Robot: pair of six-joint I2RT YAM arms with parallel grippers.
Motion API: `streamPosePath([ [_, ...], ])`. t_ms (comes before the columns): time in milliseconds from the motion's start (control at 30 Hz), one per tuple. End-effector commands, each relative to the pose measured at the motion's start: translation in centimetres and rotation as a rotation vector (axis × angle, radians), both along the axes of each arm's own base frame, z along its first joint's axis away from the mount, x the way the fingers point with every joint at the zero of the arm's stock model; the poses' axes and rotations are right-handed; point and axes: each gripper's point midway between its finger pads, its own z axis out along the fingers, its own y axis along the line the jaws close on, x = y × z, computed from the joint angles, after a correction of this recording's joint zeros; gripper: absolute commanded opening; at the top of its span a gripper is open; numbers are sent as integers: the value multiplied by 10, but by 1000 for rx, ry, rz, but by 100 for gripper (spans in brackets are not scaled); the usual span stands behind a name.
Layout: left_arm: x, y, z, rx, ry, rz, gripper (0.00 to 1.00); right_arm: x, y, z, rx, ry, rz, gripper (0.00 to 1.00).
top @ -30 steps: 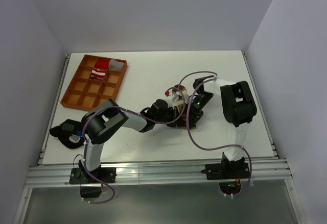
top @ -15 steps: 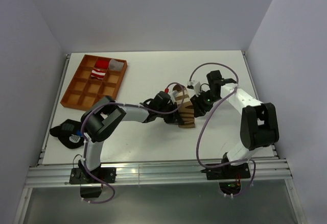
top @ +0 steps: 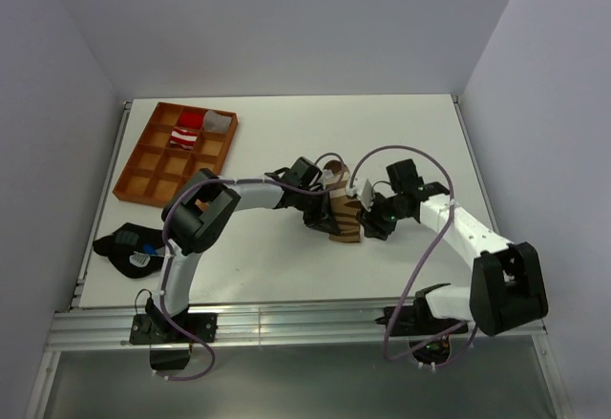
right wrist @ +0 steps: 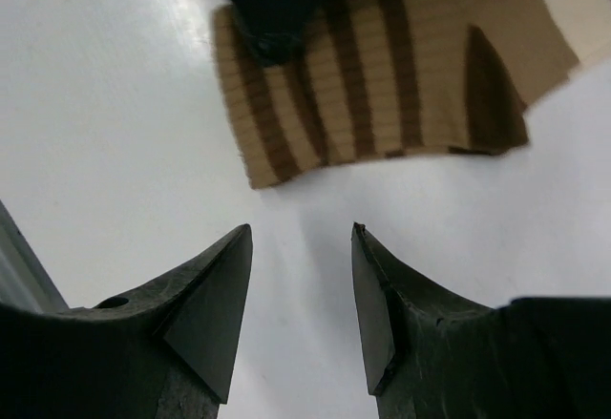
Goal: Roll the socks
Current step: Roll the sock at the center of the board.
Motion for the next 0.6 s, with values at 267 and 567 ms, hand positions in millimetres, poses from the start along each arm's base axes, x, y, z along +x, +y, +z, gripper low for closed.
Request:
streamPosePath([
  [267, -34, 29, -52, 183, 194, -53, 0, -10, 41, -14, -107, -291, 224, 54],
  [567, -33, 28, -50, 179, 201, -55, 0, -17, 49, -26, -135, -297, 285, 54],
])
